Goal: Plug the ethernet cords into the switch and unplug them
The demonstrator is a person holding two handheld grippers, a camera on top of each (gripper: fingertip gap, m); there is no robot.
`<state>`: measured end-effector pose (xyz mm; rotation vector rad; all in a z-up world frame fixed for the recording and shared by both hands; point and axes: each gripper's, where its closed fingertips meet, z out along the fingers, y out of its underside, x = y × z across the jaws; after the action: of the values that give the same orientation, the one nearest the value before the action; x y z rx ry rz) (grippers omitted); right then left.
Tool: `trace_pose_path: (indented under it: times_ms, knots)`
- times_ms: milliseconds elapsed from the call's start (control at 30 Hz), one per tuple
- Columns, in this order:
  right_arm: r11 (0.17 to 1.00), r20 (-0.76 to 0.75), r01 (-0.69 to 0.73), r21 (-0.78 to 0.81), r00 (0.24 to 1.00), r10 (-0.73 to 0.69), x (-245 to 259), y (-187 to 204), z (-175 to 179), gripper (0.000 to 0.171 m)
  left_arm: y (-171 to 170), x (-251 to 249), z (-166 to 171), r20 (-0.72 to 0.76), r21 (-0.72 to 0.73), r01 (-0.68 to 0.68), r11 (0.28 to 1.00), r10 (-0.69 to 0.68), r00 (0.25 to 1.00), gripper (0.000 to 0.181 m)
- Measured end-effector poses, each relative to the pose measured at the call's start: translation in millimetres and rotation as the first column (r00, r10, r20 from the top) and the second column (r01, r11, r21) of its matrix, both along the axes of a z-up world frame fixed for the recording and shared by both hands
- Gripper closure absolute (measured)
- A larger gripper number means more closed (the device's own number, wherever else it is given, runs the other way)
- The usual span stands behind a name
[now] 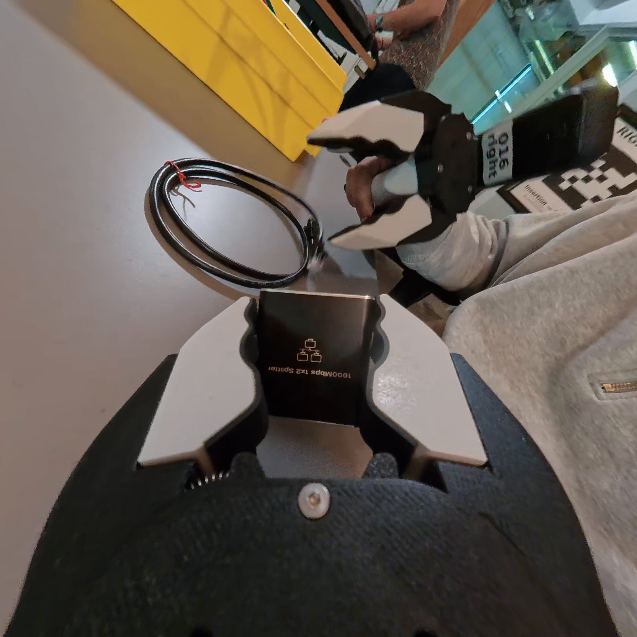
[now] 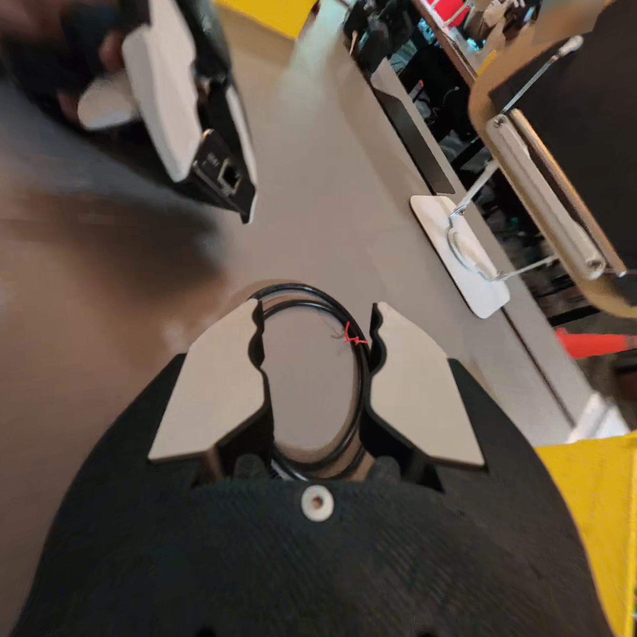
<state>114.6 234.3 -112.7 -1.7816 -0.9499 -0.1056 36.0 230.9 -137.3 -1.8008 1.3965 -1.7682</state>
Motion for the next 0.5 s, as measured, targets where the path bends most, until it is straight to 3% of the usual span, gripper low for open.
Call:
trace_pose_path:
  times_ms: [133,267,400,500]
  knots:
    - [0.996,-0.187,0.045,-0.072,0.981,-0.058,32.2,0.6,15.6,0.122,4.3,-1.0,3.1,0.023,-0.076,-0.007,0.997,0.009,1.000,0.117]
    - [0.979,-0.087,0.112,-0.171,0.988,-0.128,62.3,-2.3,-5.9,0.132,7.7,-1.7,5.0,0.036,-0.122,-0.012,0.992,0.016,0.999,0.118]
    - [0.900,-0.176,-0.150,-0.410,0.981,0.083,29.3,-37.1,-32.3,0.135,8.5,-1.8,5.2,0.038,-0.143,-0.009,0.990,0.015,0.999,0.118]
    - [0.868,-0.148,-0.183,-0.461,0.981,0.129,21.9,-45.1,-45.6,0.133,7.8,-1.6,5.0,0.037,-0.150,-0.002,0.989,0.008,0.999,0.118]
